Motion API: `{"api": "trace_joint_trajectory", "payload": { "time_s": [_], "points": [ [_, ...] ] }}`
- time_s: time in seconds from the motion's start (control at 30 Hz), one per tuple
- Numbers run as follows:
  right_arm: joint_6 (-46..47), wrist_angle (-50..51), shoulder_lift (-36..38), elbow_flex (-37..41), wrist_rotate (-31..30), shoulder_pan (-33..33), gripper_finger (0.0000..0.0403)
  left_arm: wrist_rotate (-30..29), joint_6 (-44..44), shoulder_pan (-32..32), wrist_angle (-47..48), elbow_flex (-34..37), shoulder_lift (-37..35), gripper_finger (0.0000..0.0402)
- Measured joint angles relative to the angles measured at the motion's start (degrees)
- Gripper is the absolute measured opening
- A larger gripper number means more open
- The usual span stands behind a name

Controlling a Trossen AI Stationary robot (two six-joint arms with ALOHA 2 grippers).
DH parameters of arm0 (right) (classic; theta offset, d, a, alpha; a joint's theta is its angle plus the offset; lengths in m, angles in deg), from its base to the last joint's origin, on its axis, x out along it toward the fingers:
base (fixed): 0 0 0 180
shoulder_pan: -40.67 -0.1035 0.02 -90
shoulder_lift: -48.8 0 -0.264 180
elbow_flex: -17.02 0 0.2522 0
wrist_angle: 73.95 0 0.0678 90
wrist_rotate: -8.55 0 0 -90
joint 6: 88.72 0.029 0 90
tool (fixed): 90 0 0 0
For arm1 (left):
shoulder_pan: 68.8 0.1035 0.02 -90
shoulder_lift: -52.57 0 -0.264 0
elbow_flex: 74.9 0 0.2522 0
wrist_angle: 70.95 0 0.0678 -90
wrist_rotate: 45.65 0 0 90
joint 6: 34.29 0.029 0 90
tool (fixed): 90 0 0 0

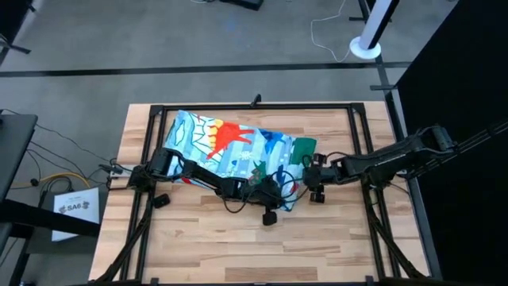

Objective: Roll towel
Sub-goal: Roll the multicolor dinosaur print towel

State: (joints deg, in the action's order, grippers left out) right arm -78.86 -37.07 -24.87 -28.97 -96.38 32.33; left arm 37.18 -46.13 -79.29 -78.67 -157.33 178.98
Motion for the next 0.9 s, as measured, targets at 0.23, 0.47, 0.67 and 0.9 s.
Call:
{"api": "trace_joint_trajectory", "payload": {
  "time_s": [0.23, 0.47, 0.67, 0.9],
  "points": [
    [-4.4, -4.2, -1.5, -1.0, 0.0, 1.7, 0.0146, -1.2, -1.5, -1.3, -0.8, 0.8, -0.1, 0.0],
    [-6.3, -4.7, -0.8, -2.3, 0.0, 3.7, 0.0146, -1.2, -2.4, -1.3, -0.8, 0.8, 0.0, 0.0],
    [-6.1, -4.7, -0.1, -2.5, 0.0, 4.7, 0.0146, -1.2, -3.9, -1.4, -0.8, 0.8, 0.0, 0.0],
    [-8.6, -4.2, 0.3, -4.9, -0.2, 3.9, 0.0146, -0.5, -5.4, -1.1, -0.9, 0.8, 0.0, 0.0]
  ]
}}
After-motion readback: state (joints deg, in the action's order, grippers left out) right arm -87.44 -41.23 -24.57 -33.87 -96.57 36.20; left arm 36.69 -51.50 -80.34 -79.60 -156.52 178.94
